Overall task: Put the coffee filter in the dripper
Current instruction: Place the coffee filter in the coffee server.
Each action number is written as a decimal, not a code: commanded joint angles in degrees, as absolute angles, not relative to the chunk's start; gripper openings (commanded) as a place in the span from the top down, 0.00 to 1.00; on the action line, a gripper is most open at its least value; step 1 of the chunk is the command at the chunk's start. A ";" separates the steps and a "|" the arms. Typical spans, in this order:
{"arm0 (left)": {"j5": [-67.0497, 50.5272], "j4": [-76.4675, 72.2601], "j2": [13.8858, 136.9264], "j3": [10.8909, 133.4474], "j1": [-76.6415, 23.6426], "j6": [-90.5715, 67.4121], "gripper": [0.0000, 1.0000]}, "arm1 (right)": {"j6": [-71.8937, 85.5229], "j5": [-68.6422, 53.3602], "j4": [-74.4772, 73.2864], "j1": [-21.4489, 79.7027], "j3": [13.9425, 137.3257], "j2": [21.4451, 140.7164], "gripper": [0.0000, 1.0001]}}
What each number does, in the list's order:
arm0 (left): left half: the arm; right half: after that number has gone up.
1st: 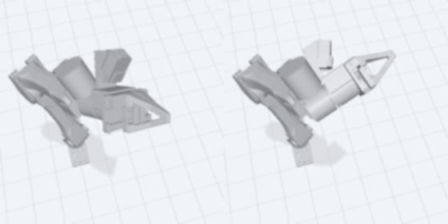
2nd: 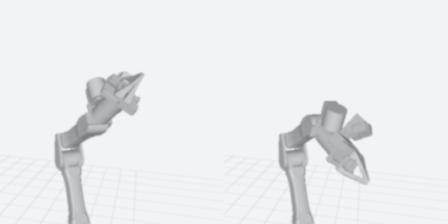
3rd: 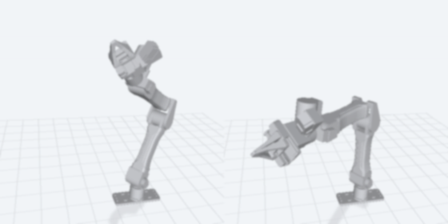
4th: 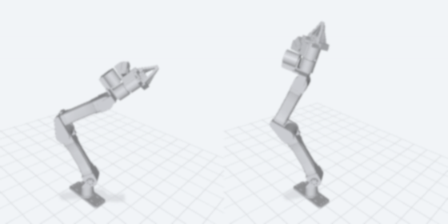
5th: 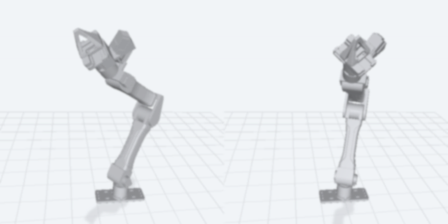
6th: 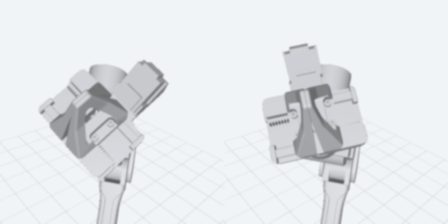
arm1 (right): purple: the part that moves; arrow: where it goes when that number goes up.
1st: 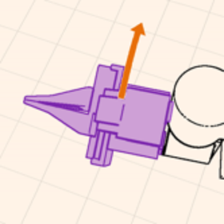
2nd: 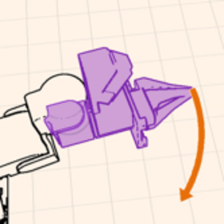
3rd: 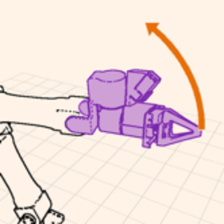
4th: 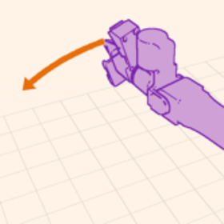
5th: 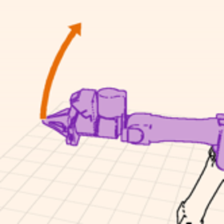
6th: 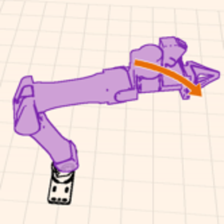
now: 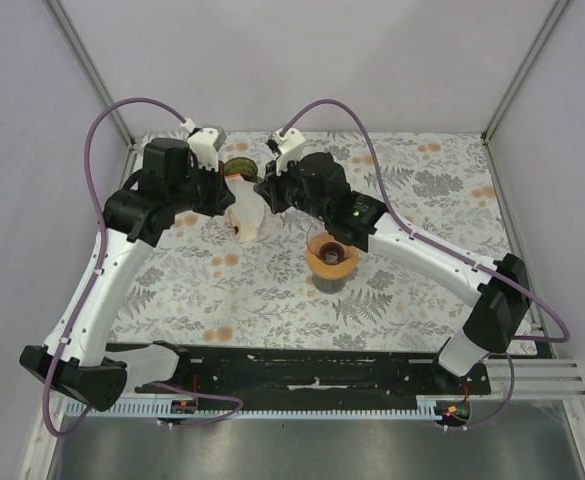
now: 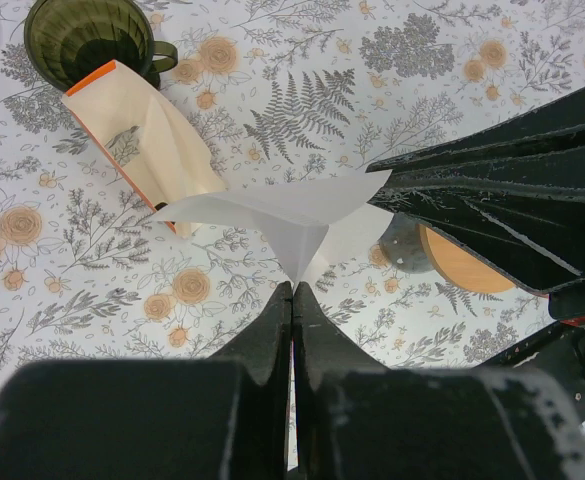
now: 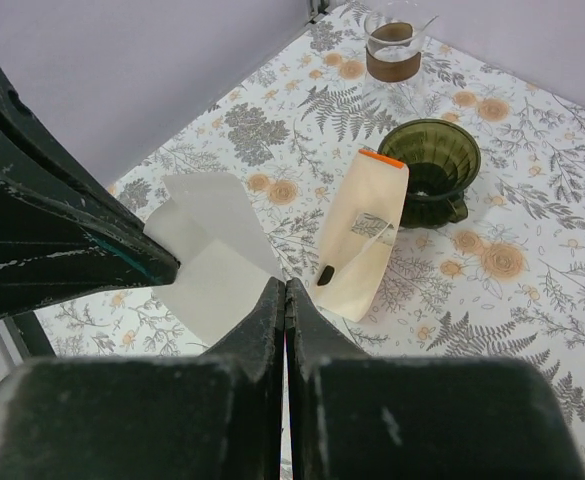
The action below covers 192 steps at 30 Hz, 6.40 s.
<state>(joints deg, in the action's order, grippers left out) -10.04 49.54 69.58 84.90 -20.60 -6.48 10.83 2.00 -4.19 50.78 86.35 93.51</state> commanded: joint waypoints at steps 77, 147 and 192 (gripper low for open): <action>-7.38 40.34 70.93 84.98 -24.96 -1.76 0.98 | 7.73 18.46 11.17 53.26 82.96 95.53 0.66; -24.08 46.94 72.15 95.89 -28.21 5.63 0.38 | 5.63 1.32 -46.99 41.84 92.89 78.22 1.00; -16.44 39.55 86.40 86.75 -41.75 -4.83 0.98 | 1.23 -5.36 -57.22 39.82 91.05 82.80 0.55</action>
<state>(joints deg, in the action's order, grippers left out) -15.59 39.29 85.54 87.68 -41.25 -4.80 4.25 -4.43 -61.76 40.05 90.41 86.85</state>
